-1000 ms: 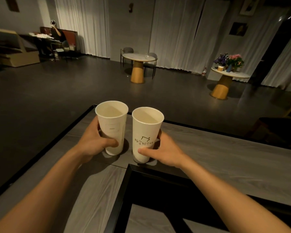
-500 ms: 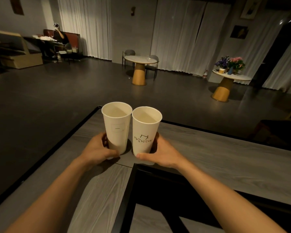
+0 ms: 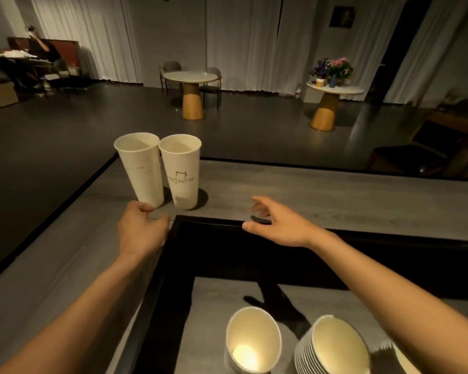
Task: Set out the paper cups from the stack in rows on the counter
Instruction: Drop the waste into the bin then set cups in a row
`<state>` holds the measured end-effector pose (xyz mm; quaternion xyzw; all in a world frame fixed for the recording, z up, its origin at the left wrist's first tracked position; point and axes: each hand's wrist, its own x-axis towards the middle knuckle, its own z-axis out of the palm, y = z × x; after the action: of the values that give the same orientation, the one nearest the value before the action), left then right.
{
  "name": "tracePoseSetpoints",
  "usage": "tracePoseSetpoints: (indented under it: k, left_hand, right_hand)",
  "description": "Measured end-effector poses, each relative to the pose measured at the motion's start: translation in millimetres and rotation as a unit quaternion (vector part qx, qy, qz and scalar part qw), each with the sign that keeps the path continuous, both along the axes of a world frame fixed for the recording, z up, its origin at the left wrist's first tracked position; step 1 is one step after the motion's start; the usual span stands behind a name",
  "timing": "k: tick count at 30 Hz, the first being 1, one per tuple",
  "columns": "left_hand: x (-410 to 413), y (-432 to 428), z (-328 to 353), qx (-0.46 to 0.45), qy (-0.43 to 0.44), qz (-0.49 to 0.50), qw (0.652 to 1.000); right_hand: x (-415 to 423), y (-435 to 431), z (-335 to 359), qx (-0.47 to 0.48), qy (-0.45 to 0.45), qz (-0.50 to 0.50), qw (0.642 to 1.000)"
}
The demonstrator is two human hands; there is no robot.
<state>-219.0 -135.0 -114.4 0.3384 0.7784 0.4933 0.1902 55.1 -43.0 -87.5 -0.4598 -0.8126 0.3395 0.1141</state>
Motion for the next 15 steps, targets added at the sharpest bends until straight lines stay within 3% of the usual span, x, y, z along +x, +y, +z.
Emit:
tracePoseSetpoints:
  k: [5, 8, 12, 15]
  left_hand:
    - [81, -5, 9, -0.003, 0.02, -0.128, 0.992]
    - [136, -14, 17, -0.012, 0.028, -0.282, 0.959]
    - [207, -26, 24, -0.066, 0.074, -0.484, 0.869]
    - [258, -28, 22, -0.136, 0.146, -0.602, 0.773]
  right_hand:
    - [79, -30, -2, 0.012, -0.05, -0.002, 0.999]
    - [130, -49, -1, 0.018, -0.093, 0.001, 0.996]
    - [195, -79, 0, 0.02, -0.146, -0.006, 0.989]
    - [249, -109, -4, 0.006, -0.147, -0.029, 0.989]
